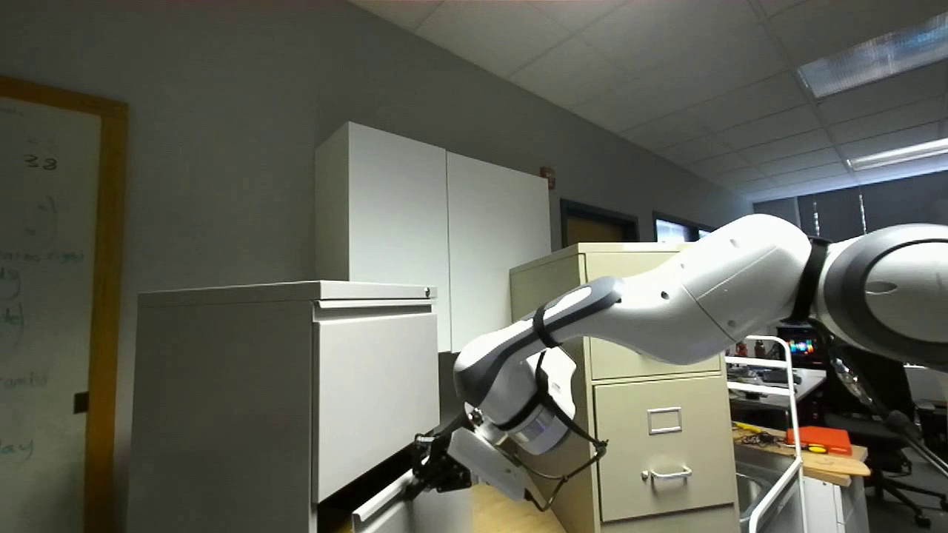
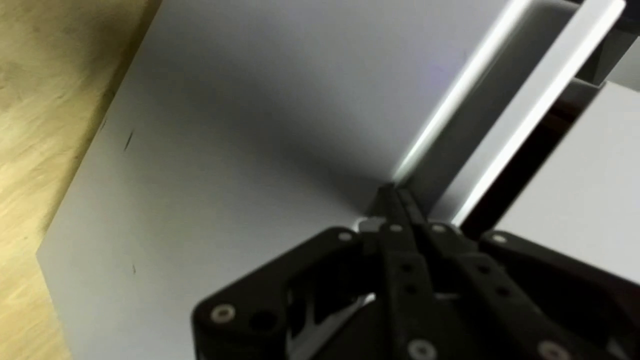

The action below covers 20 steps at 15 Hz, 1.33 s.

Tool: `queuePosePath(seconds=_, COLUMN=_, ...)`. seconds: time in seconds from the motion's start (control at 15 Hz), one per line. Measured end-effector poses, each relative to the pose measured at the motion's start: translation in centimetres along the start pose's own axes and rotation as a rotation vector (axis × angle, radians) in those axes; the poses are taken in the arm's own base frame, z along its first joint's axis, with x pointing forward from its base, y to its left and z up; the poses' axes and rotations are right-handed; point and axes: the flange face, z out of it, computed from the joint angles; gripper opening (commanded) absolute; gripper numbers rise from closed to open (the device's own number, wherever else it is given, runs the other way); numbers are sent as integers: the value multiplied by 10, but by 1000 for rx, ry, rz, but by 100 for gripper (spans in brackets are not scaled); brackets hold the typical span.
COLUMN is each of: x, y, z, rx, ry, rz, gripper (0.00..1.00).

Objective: Close the bottom drawer of the white file cabinet

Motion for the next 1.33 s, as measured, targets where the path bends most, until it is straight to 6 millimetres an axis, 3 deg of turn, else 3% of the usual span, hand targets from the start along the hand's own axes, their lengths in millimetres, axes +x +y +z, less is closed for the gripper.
queuePosePath(seconds=0.73, x=44, y=-30, z=57, rx=64, ry=-64, rz=-40, gripper=0)
queuePosePath(seconds=1.33, x=49, y=-28, z=59, rx=72, ry=-91, rz=-44, gripper=0)
